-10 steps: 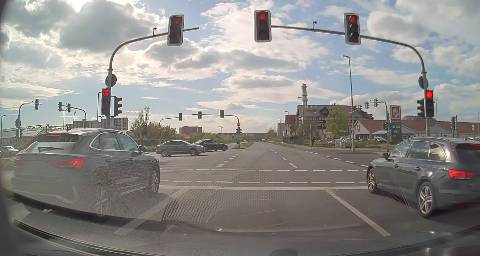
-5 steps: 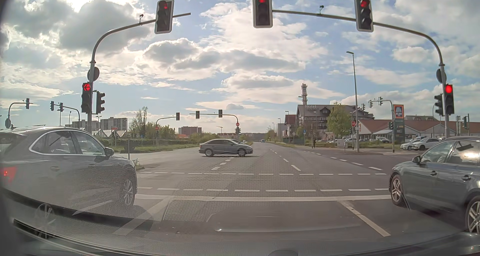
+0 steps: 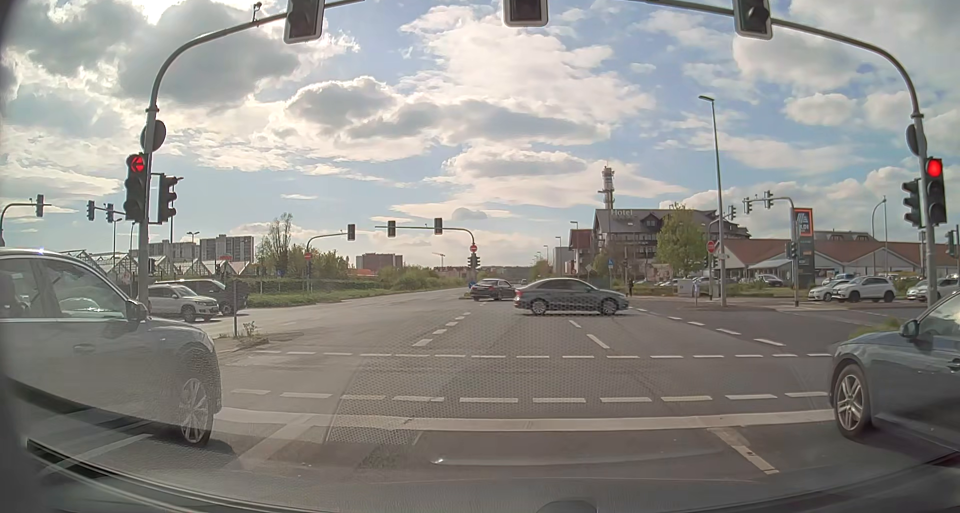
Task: Follow the waypoints while adhering to traffic rules and regulations
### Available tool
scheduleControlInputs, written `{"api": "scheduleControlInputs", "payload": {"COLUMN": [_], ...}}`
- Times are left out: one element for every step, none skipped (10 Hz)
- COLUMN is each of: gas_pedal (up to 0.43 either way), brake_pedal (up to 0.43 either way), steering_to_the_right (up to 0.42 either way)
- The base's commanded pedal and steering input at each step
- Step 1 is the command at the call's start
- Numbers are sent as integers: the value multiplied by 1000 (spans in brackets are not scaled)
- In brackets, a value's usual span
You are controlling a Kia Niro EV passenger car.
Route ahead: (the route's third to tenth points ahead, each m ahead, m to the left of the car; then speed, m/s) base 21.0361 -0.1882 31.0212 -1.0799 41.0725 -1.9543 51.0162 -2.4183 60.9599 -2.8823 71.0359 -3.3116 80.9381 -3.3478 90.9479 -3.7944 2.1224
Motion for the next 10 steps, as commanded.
{"api": "scheduleControlInputs", "payload": {"gas_pedal": [0, 0, 0, 0, 0, 0, 0, 0, 0, 0], "brake_pedal": [201, 195, 189, 183, 183, 183, 177, 177, 177, 183], "steering_to_the_right": [1, 1, 1, 1, 1, 1, 1, 1, 1, 1]}}
